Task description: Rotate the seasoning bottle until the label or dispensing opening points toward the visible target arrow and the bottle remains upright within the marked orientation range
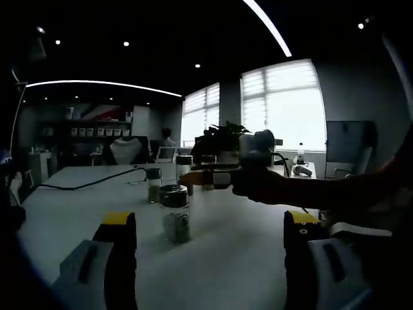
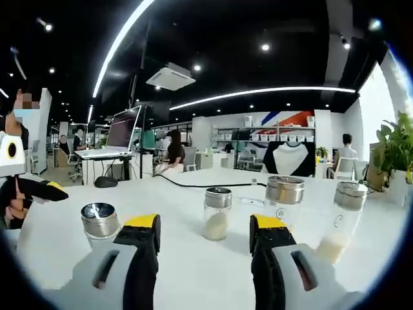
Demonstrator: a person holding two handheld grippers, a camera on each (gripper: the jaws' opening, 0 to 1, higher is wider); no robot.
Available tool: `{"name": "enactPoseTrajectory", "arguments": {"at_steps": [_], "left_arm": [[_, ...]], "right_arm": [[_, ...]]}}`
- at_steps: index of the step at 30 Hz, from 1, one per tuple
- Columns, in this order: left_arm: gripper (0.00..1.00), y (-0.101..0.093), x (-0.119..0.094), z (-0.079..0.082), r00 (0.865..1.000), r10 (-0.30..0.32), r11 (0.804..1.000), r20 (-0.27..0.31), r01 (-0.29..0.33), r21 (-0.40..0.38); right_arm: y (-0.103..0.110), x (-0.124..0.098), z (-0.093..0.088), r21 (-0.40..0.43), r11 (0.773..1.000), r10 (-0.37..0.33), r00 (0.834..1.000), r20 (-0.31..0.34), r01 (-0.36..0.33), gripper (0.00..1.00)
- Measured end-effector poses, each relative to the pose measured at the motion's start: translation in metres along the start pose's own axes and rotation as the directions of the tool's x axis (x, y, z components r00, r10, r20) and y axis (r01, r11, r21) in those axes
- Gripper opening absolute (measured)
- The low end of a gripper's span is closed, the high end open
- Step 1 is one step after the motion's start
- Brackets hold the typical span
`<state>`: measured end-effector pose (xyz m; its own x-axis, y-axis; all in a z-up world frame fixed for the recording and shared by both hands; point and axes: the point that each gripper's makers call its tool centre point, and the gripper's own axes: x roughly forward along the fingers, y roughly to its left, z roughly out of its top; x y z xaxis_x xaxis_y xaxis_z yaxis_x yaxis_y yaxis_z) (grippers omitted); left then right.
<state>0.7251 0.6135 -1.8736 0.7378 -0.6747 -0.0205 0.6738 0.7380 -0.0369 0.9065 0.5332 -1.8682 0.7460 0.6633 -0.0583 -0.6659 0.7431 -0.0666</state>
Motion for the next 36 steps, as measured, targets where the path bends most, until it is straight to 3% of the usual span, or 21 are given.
{"name": "enactPoseTrajectory", "arguments": {"at_steps": [17, 22, 25, 30, 36], "left_arm": [[1.00, -0.001, -0.003, -0.001, 1.000, 0.016, 1.000, -0.017, -0.016, 0.023], [1.00, -0.004, -0.002, -0.003, 1.000, 0.006, 1.000, -0.023, -0.005, 0.026], [1.00, -0.006, -0.001, -0.005, 1.000, -0.003, 1.000, -0.028, 0.004, 0.029], [1.00, -0.007, 0.001, -0.008, 0.999, -0.015, 1.000, -0.037, 0.015, 0.021], [1.00, -0.005, 0.001, -0.010, 0.999, -0.015, 1.000, -0.037, 0.016, 0.011]], "right_arm": [[-0.013, 0.054, -0.014, -0.094, 0.995, -0.037, 0.999, -0.027, 0.034, 0.44], [-0.021, 0.068, -0.010, -0.096, 0.994, -0.054, 0.998, 0.028, 0.056, 0.38], [-0.023, 0.074, -0.013, -0.041, 0.997, -0.059, 0.998, 0.024, 0.060, 0.38], [-0.025, 0.080, -0.013, -0.039, 0.997, -0.067, 0.996, 0.052, 0.069, 0.33], [-0.022, 0.090, -0.014, -0.044, 0.997, -0.067, 0.997, 0.042, 0.069, 0.36]]}}
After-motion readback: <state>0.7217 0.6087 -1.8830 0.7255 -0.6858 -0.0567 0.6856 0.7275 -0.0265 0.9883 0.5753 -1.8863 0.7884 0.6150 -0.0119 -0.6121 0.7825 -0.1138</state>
